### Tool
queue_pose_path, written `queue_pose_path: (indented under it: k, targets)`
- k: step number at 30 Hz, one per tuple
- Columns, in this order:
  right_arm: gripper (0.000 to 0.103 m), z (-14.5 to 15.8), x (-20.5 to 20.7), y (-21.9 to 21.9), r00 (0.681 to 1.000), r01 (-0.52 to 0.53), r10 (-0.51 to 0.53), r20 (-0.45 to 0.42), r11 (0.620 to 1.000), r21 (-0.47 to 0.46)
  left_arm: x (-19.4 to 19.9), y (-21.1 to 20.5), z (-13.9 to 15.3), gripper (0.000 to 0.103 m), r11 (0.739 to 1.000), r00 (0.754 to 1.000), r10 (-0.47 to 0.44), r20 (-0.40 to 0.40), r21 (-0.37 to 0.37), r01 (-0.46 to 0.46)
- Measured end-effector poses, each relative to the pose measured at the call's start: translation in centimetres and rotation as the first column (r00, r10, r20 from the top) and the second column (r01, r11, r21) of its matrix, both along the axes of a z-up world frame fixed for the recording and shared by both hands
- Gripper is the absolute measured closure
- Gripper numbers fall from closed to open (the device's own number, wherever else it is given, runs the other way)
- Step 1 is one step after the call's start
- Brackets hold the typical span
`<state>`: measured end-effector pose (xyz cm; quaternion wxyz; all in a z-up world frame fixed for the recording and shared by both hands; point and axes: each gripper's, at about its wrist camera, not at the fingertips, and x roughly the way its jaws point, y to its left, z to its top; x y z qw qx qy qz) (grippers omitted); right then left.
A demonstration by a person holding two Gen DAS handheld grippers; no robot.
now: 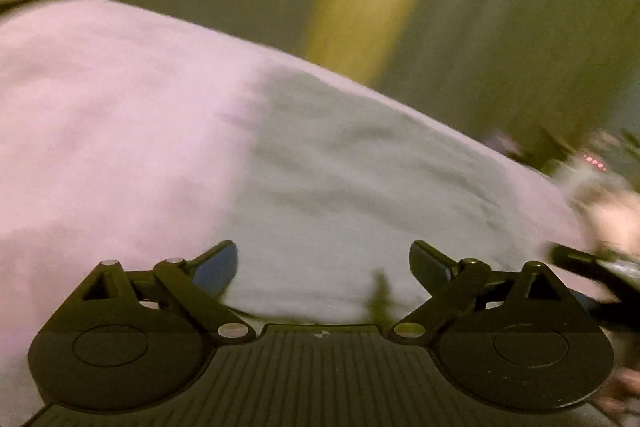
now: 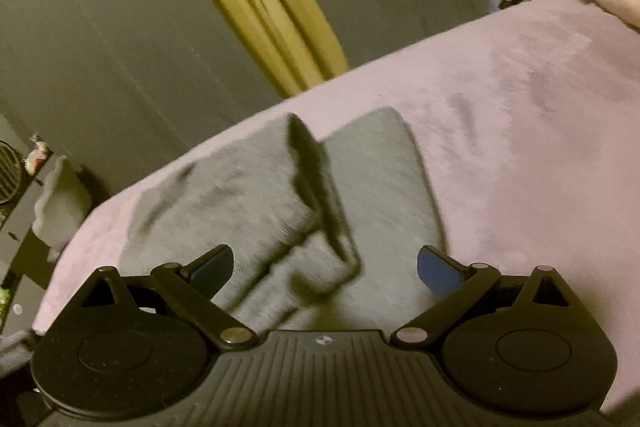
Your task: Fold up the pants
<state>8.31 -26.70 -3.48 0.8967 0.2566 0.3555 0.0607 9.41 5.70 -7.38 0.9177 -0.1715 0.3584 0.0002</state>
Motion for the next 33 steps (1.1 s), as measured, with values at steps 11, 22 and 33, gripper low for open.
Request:
queue_pose_path:
  k: [11, 22, 33]
  targets:
    - [0.004, -2.7, 9.0, 2.2, 0.970, -0.100, 0.114, -0.214, 0.992, 0.077, 3.8, 4.2, -3.7, 0.005, 0.958, 0.961, 0.226, -0.157, -0.140, -0.249]
    - [0.041, -2.3, 10.6, 3.1, 0.956, -0.197, 0.205, -0.211, 0.979, 0.057, 2.6, 4.4, -4.0, 0.003, 0.946, 0.960, 0.240, -0.146, -0.189, -0.265]
    - [0.052, -2.4, 12.3, 5.9, 0.947, -0.177, 0.196, -0.254, 0.980, 0.095, 3.1, 4.8, -4.3, 0.002, 0.933, 0.953, 0.267, -0.146, -0.209, -0.294]
